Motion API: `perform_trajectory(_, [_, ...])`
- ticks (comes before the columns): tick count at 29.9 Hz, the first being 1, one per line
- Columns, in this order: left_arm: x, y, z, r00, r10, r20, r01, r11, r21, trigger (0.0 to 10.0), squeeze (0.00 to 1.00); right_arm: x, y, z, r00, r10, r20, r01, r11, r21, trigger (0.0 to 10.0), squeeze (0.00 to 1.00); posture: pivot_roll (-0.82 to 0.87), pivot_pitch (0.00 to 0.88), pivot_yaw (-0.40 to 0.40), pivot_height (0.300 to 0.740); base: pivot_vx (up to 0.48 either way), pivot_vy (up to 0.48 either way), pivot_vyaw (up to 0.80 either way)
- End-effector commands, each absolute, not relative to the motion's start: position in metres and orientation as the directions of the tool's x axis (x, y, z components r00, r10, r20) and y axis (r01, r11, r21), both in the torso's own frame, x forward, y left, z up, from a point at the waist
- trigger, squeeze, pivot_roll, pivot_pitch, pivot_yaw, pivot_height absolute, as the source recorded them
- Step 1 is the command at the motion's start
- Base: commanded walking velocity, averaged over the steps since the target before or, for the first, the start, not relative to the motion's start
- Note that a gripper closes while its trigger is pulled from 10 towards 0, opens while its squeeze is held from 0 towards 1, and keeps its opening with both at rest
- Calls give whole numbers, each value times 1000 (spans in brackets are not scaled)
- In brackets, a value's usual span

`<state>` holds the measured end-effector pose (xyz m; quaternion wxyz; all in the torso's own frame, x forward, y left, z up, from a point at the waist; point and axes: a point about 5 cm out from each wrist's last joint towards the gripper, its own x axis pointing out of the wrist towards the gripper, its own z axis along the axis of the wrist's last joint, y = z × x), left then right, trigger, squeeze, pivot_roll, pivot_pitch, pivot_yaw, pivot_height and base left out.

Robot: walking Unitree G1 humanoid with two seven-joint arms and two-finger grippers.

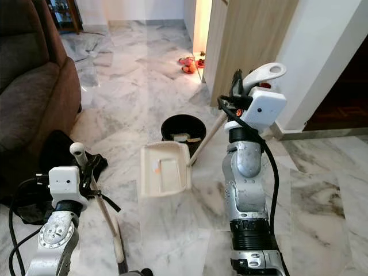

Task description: Sweep floor

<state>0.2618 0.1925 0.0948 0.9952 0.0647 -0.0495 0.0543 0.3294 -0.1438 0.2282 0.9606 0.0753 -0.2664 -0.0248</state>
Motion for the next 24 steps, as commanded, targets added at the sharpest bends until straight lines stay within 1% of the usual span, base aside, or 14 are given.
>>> perform_trajectory(1, [264, 192, 109, 981, 91, 171, -118, 981, 155, 10000, 0, 323, -145, 252, 797, -100, 596, -6, 985, 173, 10000, 0, 136, 67, -18, 740, 375, 0, 0])
perform_trajectory(4, [261, 196, 111, 976, 122, 181, -152, 976, 158, 10000, 0, 323, -145, 250, 801, -102, 589, -3, 985, 175, 10000, 0, 138, 66, -17, 740, 384, 0, 0])
perform_trajectory(14, [258, 197, 111, 973, 142, 182, -171, 972, 159, 10000, 0, 322, -144, 248, 811, -97, 577, -9, 984, 177, 10000, 0, 140, 78, -19, 740, 384, 0, 0])
perform_trajectory(19, [258, 198, 112, 971, 155, 185, -185, 970, 159, 10000, 0, 322, -139, 248, 811, -67, 581, -32, 987, 159, 10000, 0, 141, 77, -20, 740, 382, 0, 0])
perform_trajectory(24, [258, 197, 112, 970, 157, 187, -187, 970, 157, 10000, 0, 321, -135, 247, 816, -49, 576, -58, 984, 166, 10000, 0, 140, 68, -22, 740, 382, 0, 645])
